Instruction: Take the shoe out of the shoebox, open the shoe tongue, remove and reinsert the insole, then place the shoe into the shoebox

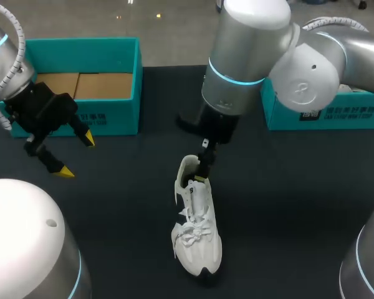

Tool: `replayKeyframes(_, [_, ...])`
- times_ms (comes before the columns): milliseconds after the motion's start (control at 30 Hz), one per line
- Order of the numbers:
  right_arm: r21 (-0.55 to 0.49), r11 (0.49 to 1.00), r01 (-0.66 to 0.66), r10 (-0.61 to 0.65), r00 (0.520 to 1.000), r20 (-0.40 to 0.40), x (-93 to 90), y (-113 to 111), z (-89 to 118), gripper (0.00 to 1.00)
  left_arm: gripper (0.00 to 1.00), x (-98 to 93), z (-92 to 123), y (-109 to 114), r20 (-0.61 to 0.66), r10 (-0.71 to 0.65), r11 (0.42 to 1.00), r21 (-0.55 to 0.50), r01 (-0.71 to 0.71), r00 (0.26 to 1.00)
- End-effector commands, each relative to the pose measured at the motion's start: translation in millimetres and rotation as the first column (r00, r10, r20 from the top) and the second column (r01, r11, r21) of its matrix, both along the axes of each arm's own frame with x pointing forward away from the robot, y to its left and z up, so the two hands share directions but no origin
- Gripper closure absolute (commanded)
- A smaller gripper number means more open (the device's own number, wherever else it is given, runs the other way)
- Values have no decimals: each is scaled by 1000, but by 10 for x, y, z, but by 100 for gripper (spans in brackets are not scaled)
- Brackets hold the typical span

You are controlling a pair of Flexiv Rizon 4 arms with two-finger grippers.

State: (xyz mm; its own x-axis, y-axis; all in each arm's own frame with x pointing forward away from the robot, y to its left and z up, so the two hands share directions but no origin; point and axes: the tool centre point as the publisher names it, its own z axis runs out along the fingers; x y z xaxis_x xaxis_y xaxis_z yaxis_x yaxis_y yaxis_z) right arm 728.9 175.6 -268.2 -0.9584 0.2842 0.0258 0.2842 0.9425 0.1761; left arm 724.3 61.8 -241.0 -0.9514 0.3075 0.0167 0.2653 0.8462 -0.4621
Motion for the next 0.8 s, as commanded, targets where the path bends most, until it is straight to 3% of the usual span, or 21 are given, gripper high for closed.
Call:
replayKeyframes(33, [-37,998,-56,57,998,14,86,67,0,0,0,-3,1,5,0,0,1000,2,0,1000])
replayKeyframes(400, [-59,977,-204,206,978,21,403,377,-181,0,0,-3,1,5,0,0,1000,2,0,1000])
replayKeyframes(800, [-64,972,-226,227,974,18,534,368,-552,0,0,-3,1,5,0,0,1000,2,0,1000])
